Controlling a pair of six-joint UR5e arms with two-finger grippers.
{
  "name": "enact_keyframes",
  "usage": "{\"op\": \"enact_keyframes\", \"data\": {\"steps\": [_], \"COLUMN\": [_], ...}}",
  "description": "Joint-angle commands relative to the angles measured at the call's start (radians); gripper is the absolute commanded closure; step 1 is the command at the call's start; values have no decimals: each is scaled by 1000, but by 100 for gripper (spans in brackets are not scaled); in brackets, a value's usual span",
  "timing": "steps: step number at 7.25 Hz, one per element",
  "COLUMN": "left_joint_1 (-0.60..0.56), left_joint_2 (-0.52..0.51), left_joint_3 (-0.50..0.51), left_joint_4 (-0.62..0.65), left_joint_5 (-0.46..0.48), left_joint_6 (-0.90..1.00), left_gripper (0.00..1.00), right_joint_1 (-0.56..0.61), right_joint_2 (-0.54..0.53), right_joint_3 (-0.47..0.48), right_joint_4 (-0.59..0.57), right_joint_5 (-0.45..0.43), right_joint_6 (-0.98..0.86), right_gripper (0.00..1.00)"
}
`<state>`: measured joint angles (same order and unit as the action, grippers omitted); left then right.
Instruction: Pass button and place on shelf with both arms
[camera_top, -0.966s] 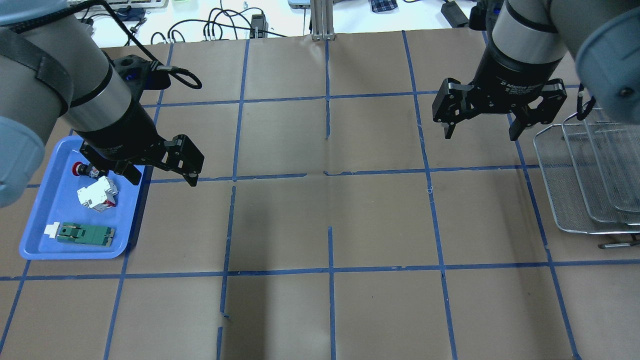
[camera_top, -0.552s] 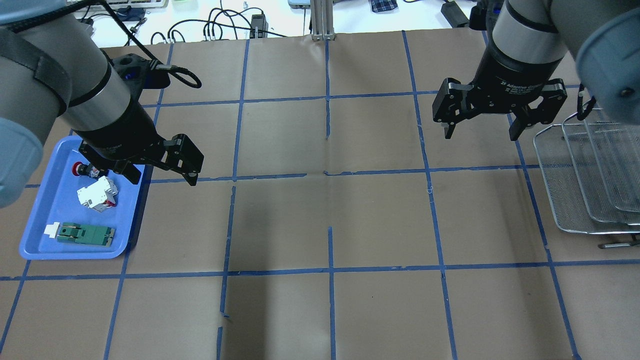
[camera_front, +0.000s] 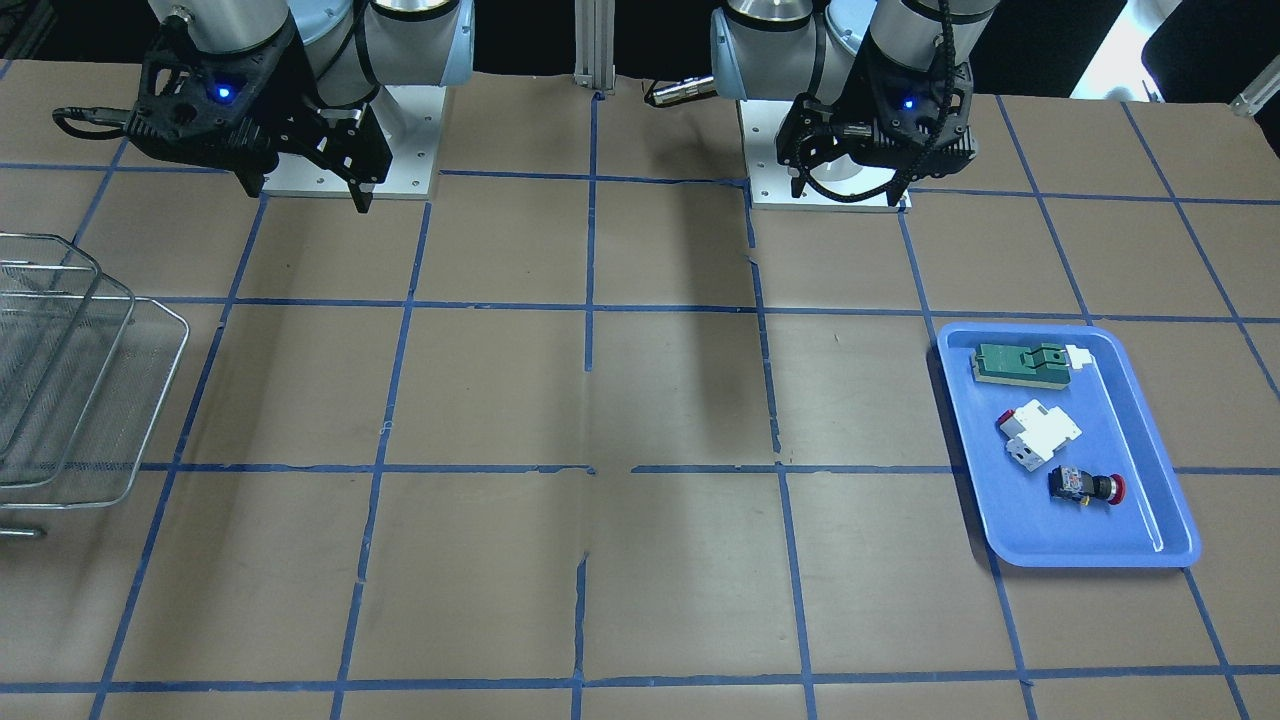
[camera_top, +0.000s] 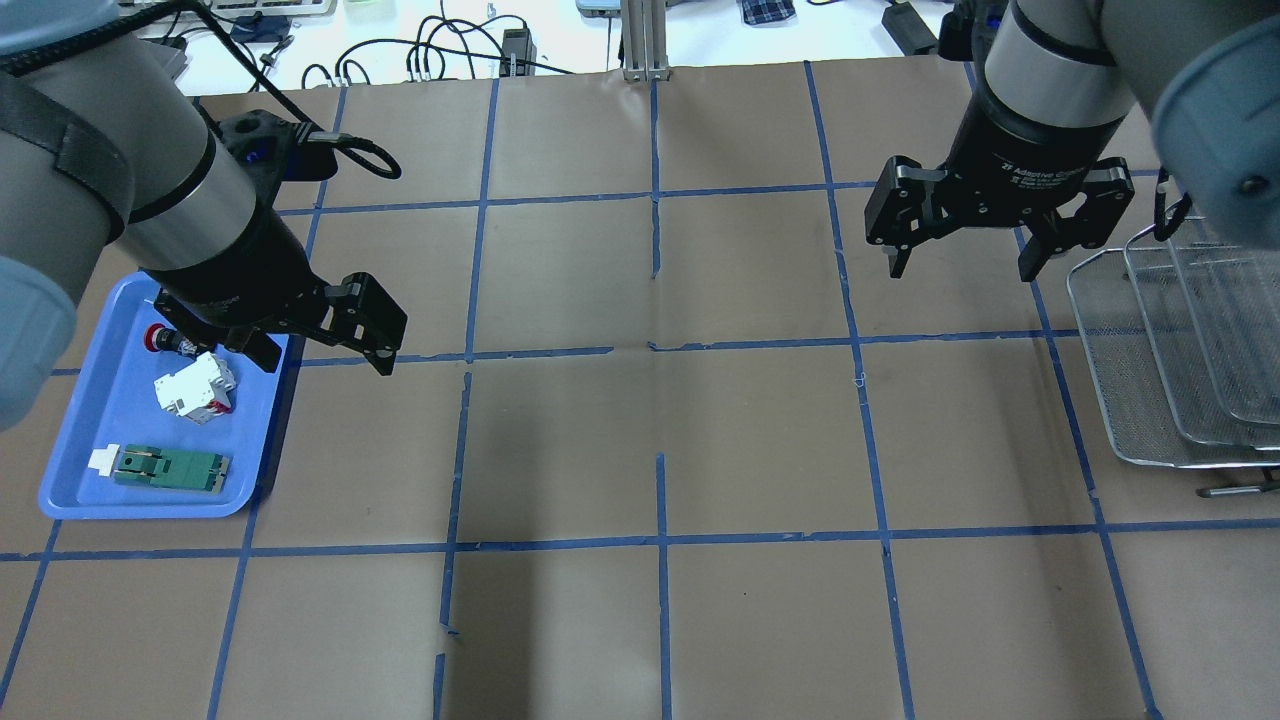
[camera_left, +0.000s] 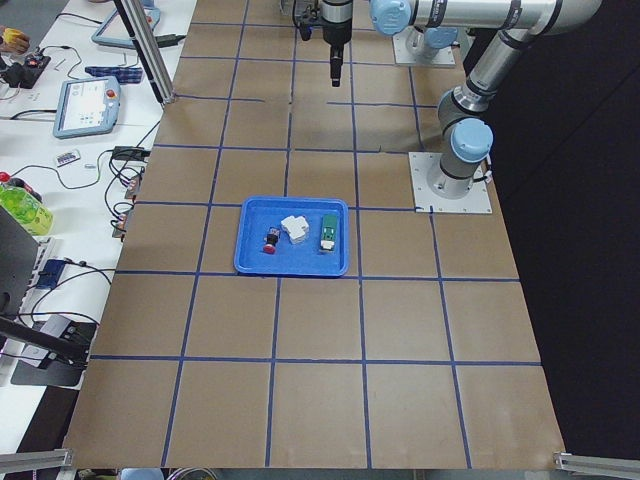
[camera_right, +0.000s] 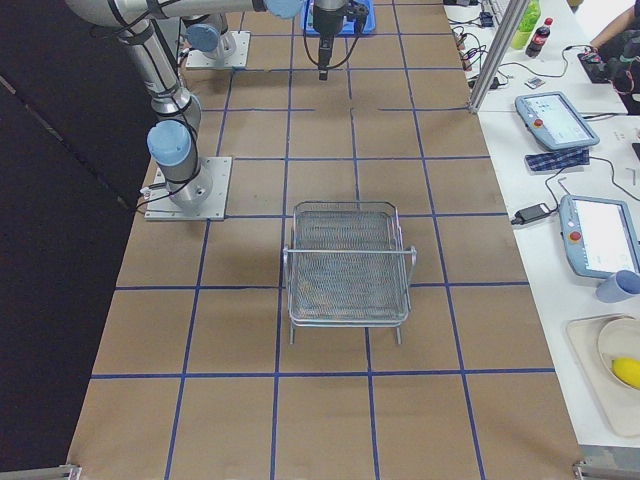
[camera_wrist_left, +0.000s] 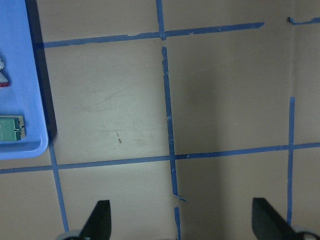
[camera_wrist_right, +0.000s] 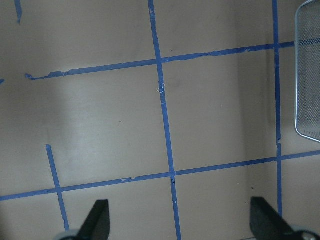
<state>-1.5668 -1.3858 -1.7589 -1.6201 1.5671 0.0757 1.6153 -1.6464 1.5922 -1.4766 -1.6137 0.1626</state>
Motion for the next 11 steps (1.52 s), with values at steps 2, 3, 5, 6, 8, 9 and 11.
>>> {"op": "enact_keyframes", "data": {"steps": [2, 3, 5, 6, 8, 9, 11], "left_joint_1": [7, 7, 7, 10, 10, 16, 86], "left_joint_2": [-13, -15, -27, -30, -27, -29, -29], "left_joint_3": [-1, -2, -4, -8, -31, -34, -40], "left_joint_4": [23, 23, 67, 78, 80, 86, 92], "left_joint_5": [-2, -1, -2, 8, 8, 7, -2], "left_joint_6": [3, -1, -1, -1, -8, -10, -43], "left_gripper": [0, 0, 0, 0, 0, 0, 0], "right_joint_1": [0, 0, 0, 0, 0, 0, 0], "right_joint_2": [-1, -1, -1, 0, 0, 0, 0], "right_joint_3": [0, 0, 0, 0, 0, 0, 0], "right_joint_4": [-1, -1, -1, -1, -1, -1, -1], "right_joint_5": [0, 0, 0, 0, 0, 0, 0], "right_joint_6": [2, 2, 2, 2, 2, 2, 2], "right_gripper": [0, 0, 0, 0, 0, 0, 0]}}
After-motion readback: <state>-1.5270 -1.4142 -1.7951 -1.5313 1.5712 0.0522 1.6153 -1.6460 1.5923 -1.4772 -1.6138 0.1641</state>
